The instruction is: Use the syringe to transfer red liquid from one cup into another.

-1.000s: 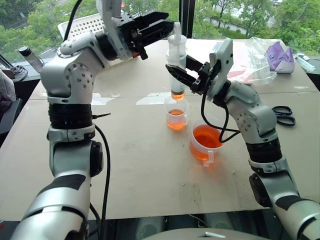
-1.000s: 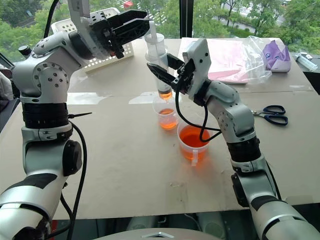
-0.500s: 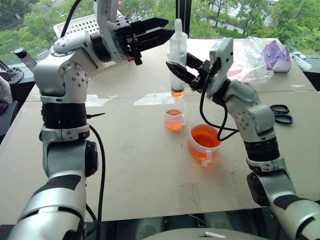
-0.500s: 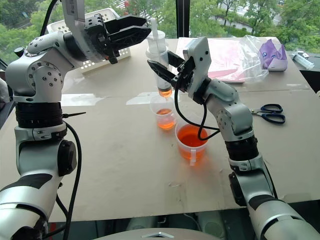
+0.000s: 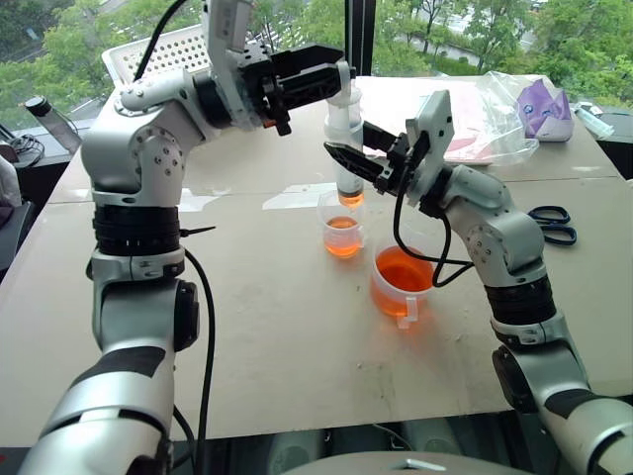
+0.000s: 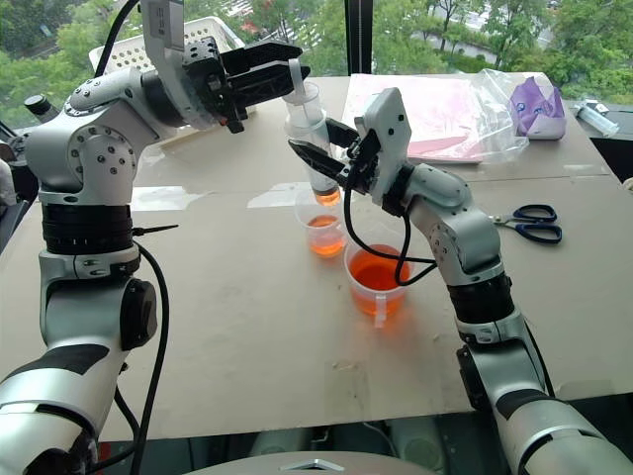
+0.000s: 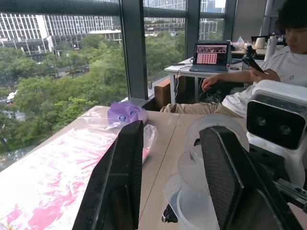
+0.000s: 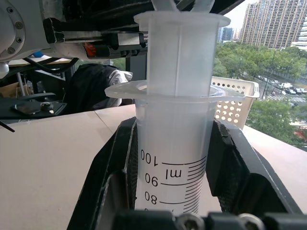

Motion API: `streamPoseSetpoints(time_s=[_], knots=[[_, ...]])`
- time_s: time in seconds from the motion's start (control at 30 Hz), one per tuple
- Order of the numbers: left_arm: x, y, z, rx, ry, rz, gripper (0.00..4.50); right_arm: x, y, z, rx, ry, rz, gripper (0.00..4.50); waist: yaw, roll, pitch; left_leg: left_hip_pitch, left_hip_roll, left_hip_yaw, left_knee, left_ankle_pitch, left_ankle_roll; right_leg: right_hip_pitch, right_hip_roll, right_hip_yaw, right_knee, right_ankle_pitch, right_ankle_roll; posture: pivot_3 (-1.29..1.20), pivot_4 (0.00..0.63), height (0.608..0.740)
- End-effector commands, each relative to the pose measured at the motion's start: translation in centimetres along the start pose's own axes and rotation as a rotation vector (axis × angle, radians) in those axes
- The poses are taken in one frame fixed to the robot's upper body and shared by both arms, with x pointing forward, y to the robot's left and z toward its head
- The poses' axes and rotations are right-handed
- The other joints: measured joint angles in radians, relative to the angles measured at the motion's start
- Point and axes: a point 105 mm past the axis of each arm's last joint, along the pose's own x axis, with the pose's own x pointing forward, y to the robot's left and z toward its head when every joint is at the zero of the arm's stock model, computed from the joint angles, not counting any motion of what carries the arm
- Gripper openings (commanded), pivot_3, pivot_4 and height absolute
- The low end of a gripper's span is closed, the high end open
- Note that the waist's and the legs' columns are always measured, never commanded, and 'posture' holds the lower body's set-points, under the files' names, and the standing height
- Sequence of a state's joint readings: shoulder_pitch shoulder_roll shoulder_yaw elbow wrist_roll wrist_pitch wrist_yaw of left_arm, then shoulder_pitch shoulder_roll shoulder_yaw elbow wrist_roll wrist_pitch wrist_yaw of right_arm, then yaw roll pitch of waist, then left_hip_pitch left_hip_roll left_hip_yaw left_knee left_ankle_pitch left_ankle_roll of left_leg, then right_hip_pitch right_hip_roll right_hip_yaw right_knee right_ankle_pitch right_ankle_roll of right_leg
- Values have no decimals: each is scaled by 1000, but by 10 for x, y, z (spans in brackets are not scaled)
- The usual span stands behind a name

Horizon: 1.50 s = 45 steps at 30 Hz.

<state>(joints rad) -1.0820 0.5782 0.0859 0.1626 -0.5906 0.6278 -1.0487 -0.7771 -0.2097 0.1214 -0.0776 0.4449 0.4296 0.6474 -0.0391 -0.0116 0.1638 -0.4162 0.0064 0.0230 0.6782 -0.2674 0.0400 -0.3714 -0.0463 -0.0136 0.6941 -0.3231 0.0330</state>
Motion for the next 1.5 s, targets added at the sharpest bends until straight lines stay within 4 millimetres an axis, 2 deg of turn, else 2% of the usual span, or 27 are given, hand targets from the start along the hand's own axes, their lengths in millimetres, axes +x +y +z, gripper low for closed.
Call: streamPoseSetpoints(time_s=[0.03,0.07,0.3,1.03,1.2,1.3,1.37,1.47,1.5], knots=[[3,-10,10,50,-18,-41,385,11,9,22,-48,-79,44,1503,0,0,0,0,0,0,0,0,0,0,0,0,0,0,0,0,150,740],[2,-10,9,51,-15,-39,64,12,9,22,-48,-80,43,1503,0,0,0,0,0,0,0,0,0,0,0,0,0,0,0,0,150,740],[3,-13,5,45,-1,-43,64,13,7,27,-43,-109,29,1503,0,0,0,0,0,0,0,0,0,0,0,0,0,0,0,0,150,740],[5,-18,-30,0,113,-46,64,15,2,61,0,-246,-9,1503,0,0,0,0,0,0,0,0,0,0,0,0,0,0,0,0,150,740],[4,-21,-32,-18,115,-62,64,15,2,61,10,-246,-7,1503,0,0,0,0,0,0,0,0,0,0,0,0,0,0,0,0,150,740],[4,-20,-30,-26,102,-59,1047,16,3,60,15,-242,-4,1503,1,0,0,0,0,0,0,0,0,0,0,0,0,0,0,0,150,740],[3,-17,-28,1,96,-31,1906,16,3,60,18,-240,-4,1503,0,0,0,0,0,0,0,0,0,0,0,0,0,0,0,0,150,740],[-3,-23,-19,3,82,-78,3305,16,2,60,28,-243,-9,1503,0,0,0,0,0,0,0,0,0,0,0,0,0,0,0,0,150,740],[-6,-24,-16,6,79,-90,3305,15,2,60,36,-247,-13,1503,0,0,0,0,0,0,0,0,0,0,0,0,0,0,0,0,150,740]])
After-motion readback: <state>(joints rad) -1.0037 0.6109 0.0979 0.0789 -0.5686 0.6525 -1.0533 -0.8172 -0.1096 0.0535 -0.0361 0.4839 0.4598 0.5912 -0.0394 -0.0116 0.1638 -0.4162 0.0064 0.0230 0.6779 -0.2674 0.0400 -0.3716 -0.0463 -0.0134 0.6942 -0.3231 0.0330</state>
